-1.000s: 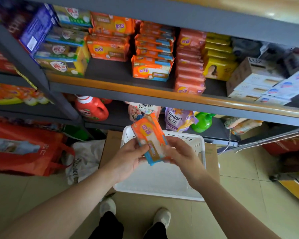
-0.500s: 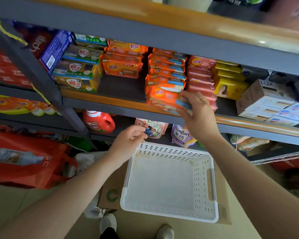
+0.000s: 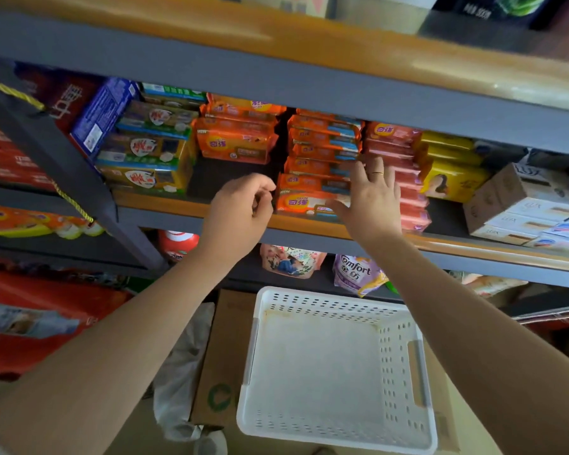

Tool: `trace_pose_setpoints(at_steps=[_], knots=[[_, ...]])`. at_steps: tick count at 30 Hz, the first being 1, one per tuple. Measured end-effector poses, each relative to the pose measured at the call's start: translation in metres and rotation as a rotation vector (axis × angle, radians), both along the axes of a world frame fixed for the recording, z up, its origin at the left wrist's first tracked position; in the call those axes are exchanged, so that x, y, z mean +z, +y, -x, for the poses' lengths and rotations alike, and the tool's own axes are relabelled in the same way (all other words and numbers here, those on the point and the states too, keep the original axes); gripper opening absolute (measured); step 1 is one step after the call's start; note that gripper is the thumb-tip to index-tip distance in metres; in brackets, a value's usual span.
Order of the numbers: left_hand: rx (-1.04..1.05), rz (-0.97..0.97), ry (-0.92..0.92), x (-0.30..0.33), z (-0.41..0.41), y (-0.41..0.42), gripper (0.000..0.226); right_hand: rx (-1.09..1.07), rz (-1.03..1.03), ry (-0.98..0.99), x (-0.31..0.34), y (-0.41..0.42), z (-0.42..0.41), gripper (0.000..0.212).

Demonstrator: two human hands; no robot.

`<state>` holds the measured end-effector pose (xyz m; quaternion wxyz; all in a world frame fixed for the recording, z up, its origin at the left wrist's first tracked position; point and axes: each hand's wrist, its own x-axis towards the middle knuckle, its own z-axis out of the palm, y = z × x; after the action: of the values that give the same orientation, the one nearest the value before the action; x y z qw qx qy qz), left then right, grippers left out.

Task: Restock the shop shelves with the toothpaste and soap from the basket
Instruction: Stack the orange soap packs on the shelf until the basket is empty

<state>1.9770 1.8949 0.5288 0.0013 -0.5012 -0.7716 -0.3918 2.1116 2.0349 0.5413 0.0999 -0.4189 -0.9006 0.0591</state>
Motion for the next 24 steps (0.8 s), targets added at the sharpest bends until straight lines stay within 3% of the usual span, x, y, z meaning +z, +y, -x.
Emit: trace_pose_setpoints(at_steps=[5, 10, 14, 18, 24], knots=[[-0.083, 0.119, -0.014, -0.010, -0.003, -0.010, 0.018, 0.279, -0.051, -0.208, 0.001, 0.003, 0.014, 0.071], [-0.128, 0.241, 0.007, -0.018, -0.008, -0.017, 0.021, 0.244, -0.144, -0.219, -0.009, 0.002, 0.020, 0.067], [-0.127, 0.203, 0.189, -0.017, -0.003, -0.015, 0.019, 0.190, -0.200, -0.169, -0.016, -0.006, 0.019, 0.064], [-0.002, 0.196, 0.240, -0.008, 0.004, 0.005, 0.034, 0.103, -0.059, -0.087, -0.015, 0.002, 0.010, 0.068], [0.079, 0.537, 0.192, -0.005, 0.003, 0.045, 0.040, 0.046, 0.169, 0.095, -0.009, 0.021, -0.008, 0.074]])
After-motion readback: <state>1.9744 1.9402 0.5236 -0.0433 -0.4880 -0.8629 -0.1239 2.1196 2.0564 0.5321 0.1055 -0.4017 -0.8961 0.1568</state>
